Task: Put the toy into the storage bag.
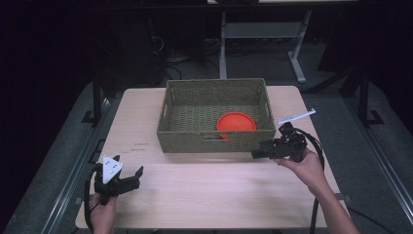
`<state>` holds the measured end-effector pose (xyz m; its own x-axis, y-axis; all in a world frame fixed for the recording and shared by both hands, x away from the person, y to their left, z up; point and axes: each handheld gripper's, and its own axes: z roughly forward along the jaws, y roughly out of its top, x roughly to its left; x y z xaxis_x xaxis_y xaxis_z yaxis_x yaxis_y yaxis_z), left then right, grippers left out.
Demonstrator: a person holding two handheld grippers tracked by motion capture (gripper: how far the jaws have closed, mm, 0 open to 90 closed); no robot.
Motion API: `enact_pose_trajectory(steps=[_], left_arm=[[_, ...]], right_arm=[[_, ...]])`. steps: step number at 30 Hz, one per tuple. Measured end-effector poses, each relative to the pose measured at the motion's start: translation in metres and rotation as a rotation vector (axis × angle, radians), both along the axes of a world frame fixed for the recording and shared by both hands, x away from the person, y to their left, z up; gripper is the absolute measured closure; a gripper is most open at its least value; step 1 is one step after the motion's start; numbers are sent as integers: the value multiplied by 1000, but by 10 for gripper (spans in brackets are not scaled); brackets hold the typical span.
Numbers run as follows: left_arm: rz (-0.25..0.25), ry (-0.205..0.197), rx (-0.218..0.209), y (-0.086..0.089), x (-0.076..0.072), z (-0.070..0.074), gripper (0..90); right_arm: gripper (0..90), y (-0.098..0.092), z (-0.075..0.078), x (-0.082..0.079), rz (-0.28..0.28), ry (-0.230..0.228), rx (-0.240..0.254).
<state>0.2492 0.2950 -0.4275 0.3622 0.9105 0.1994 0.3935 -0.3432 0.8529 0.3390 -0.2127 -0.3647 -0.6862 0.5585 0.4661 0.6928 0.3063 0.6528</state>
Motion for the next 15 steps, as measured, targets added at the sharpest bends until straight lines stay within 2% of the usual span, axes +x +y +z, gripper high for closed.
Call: enact_pose_trajectory(steps=[15], left_arm=[[-1, -4, -7, -1, -1, 0, 128]], right_arm=[[265, -20, -25, -13, -33, 31, 0]])
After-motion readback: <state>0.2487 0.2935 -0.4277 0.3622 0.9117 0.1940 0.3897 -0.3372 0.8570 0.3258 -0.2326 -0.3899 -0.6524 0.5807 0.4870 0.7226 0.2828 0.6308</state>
